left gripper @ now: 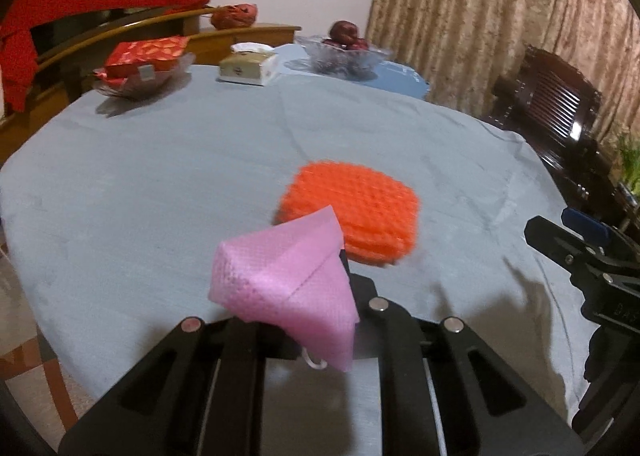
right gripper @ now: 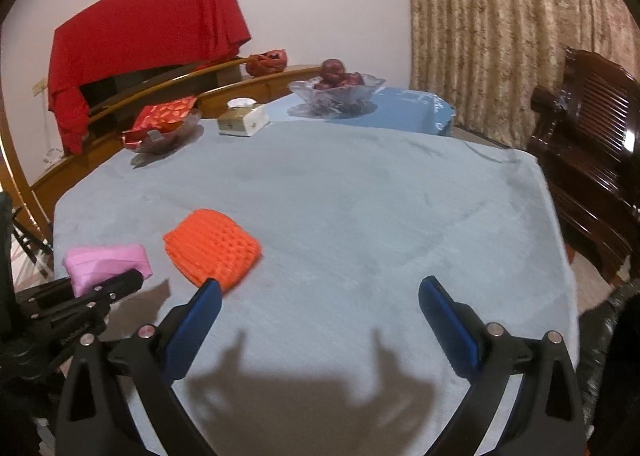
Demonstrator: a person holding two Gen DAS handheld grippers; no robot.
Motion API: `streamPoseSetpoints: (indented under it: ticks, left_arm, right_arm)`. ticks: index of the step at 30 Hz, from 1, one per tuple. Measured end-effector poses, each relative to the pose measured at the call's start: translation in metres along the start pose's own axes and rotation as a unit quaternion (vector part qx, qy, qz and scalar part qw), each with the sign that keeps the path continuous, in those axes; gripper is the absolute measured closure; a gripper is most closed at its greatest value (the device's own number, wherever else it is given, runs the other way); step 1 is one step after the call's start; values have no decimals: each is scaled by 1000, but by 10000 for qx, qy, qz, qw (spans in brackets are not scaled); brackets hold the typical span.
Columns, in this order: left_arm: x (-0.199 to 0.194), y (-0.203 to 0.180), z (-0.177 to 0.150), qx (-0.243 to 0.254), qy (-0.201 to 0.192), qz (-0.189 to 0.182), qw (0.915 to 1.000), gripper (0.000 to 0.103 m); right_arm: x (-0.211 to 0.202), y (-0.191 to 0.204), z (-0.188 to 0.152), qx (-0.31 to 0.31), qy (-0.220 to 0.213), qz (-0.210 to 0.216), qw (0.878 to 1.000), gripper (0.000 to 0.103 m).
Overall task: Collect trash
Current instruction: 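Grasp the pink face mask with the left tool, then grasp the orange foam net with the right tool while the left tool holds the mask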
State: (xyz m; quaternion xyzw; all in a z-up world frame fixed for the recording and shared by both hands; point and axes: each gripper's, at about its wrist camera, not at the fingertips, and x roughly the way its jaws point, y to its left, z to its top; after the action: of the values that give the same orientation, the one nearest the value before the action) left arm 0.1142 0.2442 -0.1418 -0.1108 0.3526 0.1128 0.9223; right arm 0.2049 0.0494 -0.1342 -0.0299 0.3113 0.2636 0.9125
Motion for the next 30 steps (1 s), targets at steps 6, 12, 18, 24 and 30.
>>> streamPoseSetpoints:
  ticks: [6, 12, 18, 24, 30]
  left_arm:
    - [8, 24, 8, -41, 18, 195, 9998, 91]
    - [18, 45, 13, -119, 36, 314, 9994, 91]
    - [23, 59, 14, -215, 54, 365, 9991, 91]
    - [25, 66, 11, -299, 86, 369, 9988, 90]
    - [22, 65, 11, -299, 58, 359, 9989, 90]
  right_arm:
    - [31, 28, 8, -86, 148, 53, 9998, 6]
    - [57, 50, 10, -164, 345, 90, 9992, 7]
    - [83, 65, 9, -201, 679, 194, 9973, 15]
    - [100, 77, 3, -217, 1059, 539, 9927, 42]
    - [91, 75, 6, -138, 1004, 715, 9923, 70]
